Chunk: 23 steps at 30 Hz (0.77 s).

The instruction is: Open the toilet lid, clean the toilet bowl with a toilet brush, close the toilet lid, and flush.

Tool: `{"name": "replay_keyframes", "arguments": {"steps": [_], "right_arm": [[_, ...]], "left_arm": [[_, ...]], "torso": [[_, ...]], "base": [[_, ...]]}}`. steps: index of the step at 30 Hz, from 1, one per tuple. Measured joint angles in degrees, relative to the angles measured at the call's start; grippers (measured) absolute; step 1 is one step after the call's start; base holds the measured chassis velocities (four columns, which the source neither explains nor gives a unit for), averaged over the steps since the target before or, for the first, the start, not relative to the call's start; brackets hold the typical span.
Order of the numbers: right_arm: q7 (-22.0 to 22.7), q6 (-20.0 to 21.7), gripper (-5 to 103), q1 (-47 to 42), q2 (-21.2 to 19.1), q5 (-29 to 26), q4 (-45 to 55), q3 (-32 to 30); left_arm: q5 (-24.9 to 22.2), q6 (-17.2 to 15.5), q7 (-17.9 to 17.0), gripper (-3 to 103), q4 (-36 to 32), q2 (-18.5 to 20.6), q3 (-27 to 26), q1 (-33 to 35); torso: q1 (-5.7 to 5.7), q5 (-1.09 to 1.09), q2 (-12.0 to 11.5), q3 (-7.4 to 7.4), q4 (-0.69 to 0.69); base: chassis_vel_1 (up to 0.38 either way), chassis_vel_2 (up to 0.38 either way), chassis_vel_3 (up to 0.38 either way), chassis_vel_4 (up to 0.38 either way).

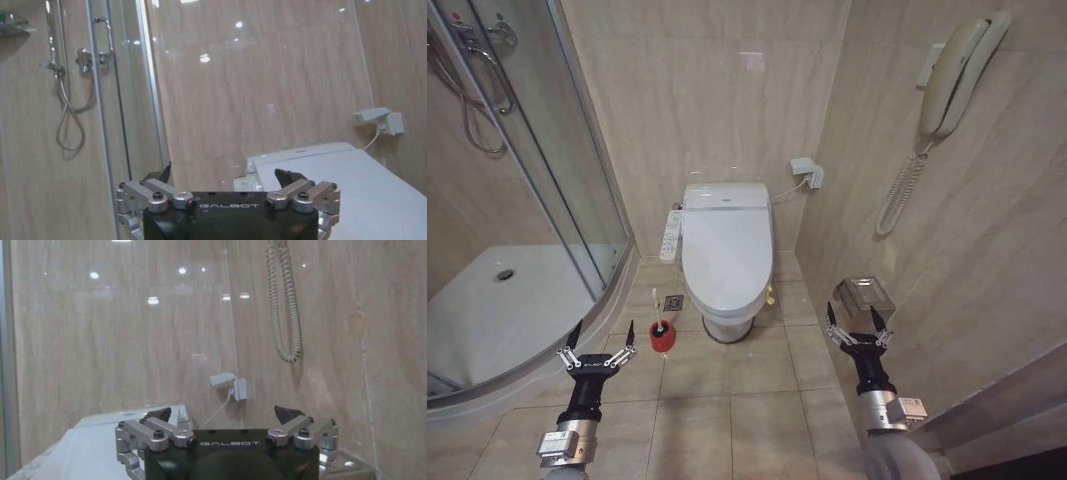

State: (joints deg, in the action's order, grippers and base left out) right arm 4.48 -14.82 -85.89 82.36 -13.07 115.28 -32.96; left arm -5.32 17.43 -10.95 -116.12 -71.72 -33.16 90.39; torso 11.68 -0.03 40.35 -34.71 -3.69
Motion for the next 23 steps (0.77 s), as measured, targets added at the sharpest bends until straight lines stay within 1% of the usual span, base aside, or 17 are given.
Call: {"name": "replay_keyframes", "arguments": {"steps": [1,4,23], "right_arm": [[0.0,0.0,100,0.0,0.0,0.0,0.0,0.0],[0.0,0.0,100,0.0,0.0,0.0,0.0,0.0],[0.0,0.0,100,0.0,0.0,0.0,0.0,0.0]], "left_arm": [[0.0,0.0,0.0,100,0.0,0.0,0.0,0.0],[0.0,0.0,0.0,100,0.0,0.0,0.0,0.0],[0.0,0.0,0.0,100,0.0,0.0,0.0,0.0]], "torso": [[0.01,0.04,0.0,0.00,0.04],[0.00,0.02,0.0,0.00,0.02],[-0.05,0.03,0.0,0.02,0.02]], "base": [[-0.091,0.043,0.056,-0.048],[-0.009,0.016,0.019,-0.016],[0.000,0.000,0.000,0.000]]}}
